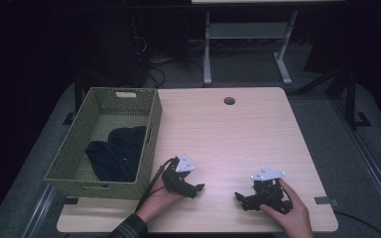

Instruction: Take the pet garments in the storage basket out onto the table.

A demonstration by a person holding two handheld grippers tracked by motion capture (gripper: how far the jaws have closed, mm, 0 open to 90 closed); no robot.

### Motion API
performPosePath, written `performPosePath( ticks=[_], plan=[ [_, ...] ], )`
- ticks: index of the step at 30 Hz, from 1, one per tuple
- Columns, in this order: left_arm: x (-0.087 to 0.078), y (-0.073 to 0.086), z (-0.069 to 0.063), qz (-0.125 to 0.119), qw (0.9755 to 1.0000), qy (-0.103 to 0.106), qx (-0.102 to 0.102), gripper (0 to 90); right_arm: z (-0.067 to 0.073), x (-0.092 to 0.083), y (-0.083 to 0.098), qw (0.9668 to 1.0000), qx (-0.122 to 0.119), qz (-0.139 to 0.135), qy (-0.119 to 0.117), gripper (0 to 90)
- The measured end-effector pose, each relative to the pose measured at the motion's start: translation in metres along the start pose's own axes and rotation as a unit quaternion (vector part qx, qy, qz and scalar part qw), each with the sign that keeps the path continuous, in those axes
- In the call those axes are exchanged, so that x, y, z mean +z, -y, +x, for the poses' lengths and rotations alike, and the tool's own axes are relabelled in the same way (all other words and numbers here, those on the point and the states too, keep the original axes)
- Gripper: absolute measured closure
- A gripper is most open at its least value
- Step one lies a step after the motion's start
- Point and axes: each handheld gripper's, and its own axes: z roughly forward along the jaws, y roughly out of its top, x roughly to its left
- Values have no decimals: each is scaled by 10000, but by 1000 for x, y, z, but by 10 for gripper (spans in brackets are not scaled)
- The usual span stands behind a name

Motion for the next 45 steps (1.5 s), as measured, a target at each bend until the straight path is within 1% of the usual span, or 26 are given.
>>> performPosePath(
  ticks=[12, 14, 23, 28, 32, 34, 39, 43, 45],
  plan=[
    [0, 0, 0, 9, 10000, -18, -15, 126, 0, 0, 0, 10000, 2, 0, -1, 0],
    [0, -3, -1, 101, 9999, -32, -39, 127, 0, 0, 0, 10000, 4, 1, -1, 0],
    [-1, -7, 1, 282, 9995, -68, -79, 130, 0, 0, 0, 10000, 5, 3, 0, 0],
    [-4, -8, 2, 229, 9996, -53, -129, 134, 0, 0, 0, 10000, 7, 2, -1, 0],
    [-5, -10, 2, 255, 9996, -55, -124, 134, 0, 0, 0, 10000, 3, 1, -1, 0],
    [-8, -13, 2, 203, 9997, -55, -114, 134, 0, 0, 0, 10000, 6, 2, -1, 0],
    [-10, -16, 3, 207, 9997, -59, -110, 135, 0, 0, 0, 10000, 6, 2, 0, 0],
    [-15, -19, 4, 128, 9998, -55, -159, 136, 0, 0, 0, 10000, 1, -2, -2, 0],
    [-16, -21, 5, 132, 9997, -48, -193, 139, 0, 0, 0, 10000, 1, -1, -1, 0]
  ],
)
